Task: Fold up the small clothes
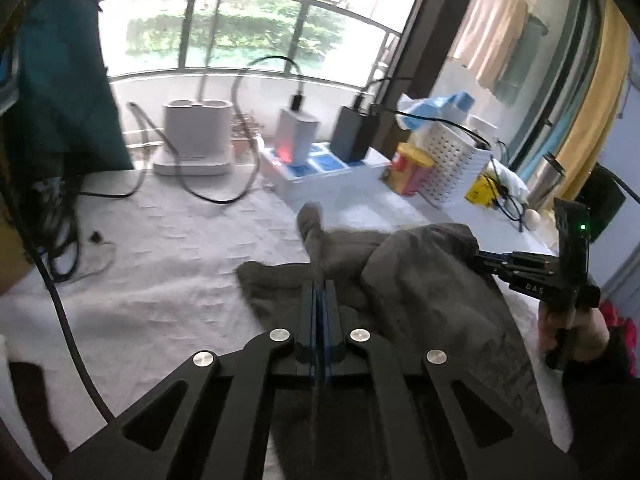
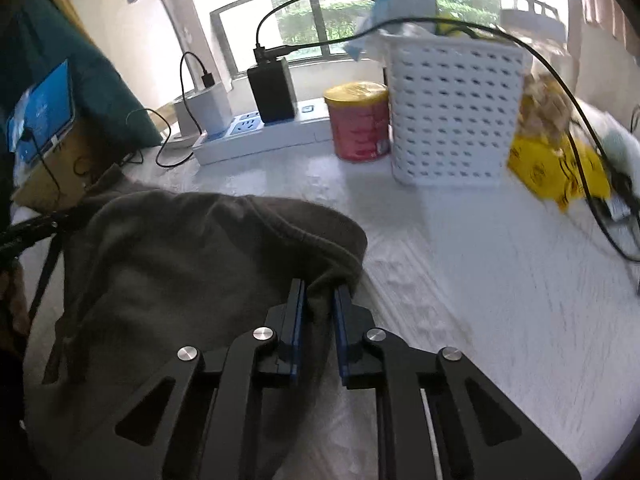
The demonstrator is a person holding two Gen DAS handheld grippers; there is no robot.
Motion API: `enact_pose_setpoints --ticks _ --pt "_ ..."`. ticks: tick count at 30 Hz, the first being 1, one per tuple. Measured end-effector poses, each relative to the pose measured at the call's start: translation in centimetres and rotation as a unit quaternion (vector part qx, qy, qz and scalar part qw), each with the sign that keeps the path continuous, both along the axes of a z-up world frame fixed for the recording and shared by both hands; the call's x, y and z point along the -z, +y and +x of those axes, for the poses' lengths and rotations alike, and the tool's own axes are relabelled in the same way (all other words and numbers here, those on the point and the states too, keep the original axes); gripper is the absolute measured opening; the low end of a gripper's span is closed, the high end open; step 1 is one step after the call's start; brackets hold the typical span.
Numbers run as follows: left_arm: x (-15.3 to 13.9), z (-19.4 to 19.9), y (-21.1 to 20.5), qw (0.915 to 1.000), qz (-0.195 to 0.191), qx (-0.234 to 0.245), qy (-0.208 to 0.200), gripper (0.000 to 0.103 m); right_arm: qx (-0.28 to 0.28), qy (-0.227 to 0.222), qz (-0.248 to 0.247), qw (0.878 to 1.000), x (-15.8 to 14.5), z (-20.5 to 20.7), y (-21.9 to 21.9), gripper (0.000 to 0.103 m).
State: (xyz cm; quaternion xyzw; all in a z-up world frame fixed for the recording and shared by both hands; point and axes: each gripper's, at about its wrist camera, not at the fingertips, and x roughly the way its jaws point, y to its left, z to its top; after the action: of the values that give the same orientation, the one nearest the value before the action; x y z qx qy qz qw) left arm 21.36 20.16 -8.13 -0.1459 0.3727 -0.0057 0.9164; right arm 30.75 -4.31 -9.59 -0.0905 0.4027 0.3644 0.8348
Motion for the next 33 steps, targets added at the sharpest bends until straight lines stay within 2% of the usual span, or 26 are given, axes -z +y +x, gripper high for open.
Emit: enact_pose_setpoints --ticks 2,6,9,11,12,13,14,15,16,22,29,33 --pt "1.0 0.3 0.6 0.9997 0.005 -0.014 0.018 0.003 -0.002 -0.016 -0.014 1.000 0.2 0.1 0.6 0.014" --pt "3.0 0.5 1.7 0.9972 -0.010 -0.056 0.049 0.004 0.001 -0.033 -0.045 0.998 0.3 -0.4 1.5 0.014" --pt "2.3 -0.3 1.3 0.9971 -0.006 -0.063 0.043 0.005 0.010 -0.030 -0.051 0.998 0.1 -0.8 1.3 0.017" --pt "1.5 -1.0 1.1 0.9976 -0.010 -0.059 0.034 0.006 0.016 -0.031 -0.049 0.998 -0.3 -1.4 0.6 0.025" --pt "1.1 -1.4 0.9 0.9979 -0.013 -0.056 0.030 0.014 0.018 -0.031 -0.046 0.998 -0.7 -1.7 0.2 0.029" --pt "0.8 -1.8 0.6 0.9982 -0.014 -0.052 0.027 0.029 0.019 -0.030 -0.041 0.999 -0.9 -2.2 -0.3 0.039" --pt "0.5 -2.2 0.2 0.9986 -0.014 -0.044 0.027 0.036 0.021 -0.029 -0.037 0.999 -1.1 -2.6 -0.7 0.049" --pt "0.2 -2.7 -0.4 0.9991 -0.013 -0.031 0.025 0.041 0.023 -0.029 -0.032 0.999 -1.3 -3.3 -1.1 0.053" --pt "0.0 -3.1 -1.2 0.9994 -0.015 -0.019 0.023 0.041 0.025 -0.028 -0.029 0.999 -1.5 -3.7 -1.4 0.056" --pt "-0.6 -6.4 -5.1 0.9980 -0.038 0.046 0.020 0.041 0.033 -0.028 -0.028 0.999 -2.1 -6.9 -3.5 0.056" --pt "-0.3 -10.1 -7.7 0.9971 -0.041 0.061 0.021 0.042 0.044 -0.023 -0.028 0.998 -1.7 -10.2 -5.3 0.056" --pt "0.1 -12.1 -8.9 0.9946 -0.057 0.085 0.019 0.043 0.046 -0.024 -0.022 0.998 -1.5 -12.4 -6.3 0.056"
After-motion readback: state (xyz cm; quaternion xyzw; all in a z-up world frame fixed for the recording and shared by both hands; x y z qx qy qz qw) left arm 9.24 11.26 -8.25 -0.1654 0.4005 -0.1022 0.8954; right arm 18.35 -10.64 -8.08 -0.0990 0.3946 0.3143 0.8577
